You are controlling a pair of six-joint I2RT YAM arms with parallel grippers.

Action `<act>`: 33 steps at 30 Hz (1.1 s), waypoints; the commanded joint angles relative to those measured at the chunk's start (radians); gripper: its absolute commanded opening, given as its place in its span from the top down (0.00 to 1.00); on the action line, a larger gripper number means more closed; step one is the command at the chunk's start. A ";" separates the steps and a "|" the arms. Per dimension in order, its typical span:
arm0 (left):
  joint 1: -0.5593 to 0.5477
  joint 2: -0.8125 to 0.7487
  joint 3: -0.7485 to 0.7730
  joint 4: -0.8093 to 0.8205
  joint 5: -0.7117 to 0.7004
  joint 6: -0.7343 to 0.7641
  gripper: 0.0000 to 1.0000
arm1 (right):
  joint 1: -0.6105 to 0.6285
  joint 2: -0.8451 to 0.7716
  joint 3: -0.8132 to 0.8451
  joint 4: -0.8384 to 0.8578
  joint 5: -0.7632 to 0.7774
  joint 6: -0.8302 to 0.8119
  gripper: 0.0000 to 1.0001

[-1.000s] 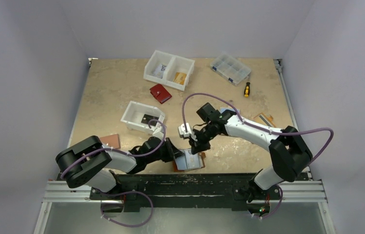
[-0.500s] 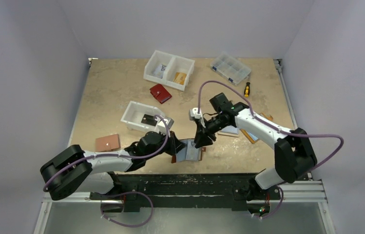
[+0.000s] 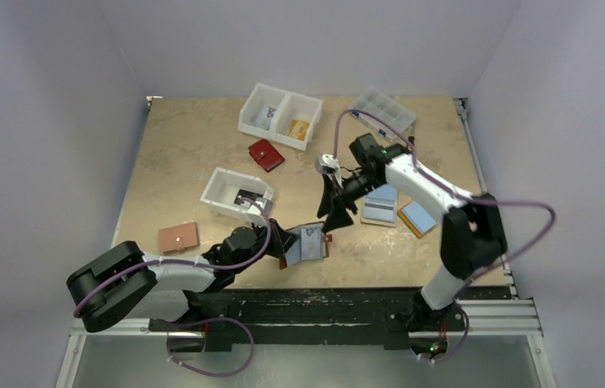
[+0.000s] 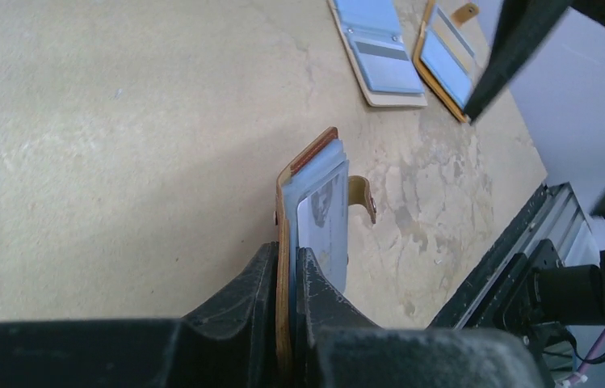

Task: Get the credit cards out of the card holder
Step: Open the card holder at the center of the board.

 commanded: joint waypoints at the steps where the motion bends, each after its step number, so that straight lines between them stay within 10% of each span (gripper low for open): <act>1: 0.003 0.005 -0.029 0.144 -0.070 -0.151 1.00 | -0.012 0.265 0.254 -0.512 -0.135 -0.345 0.43; 5: 0.003 0.033 -0.077 0.230 -0.100 -0.226 1.00 | 0.004 0.109 0.024 0.169 0.005 0.334 0.43; 10: 0.004 0.101 -0.098 0.331 -0.106 -0.337 1.00 | 0.022 -0.070 -0.244 0.582 0.153 0.808 0.36; 33: 0.024 0.342 -0.041 0.359 -0.044 -0.598 1.00 | 0.063 0.065 -0.292 0.663 0.221 1.060 0.43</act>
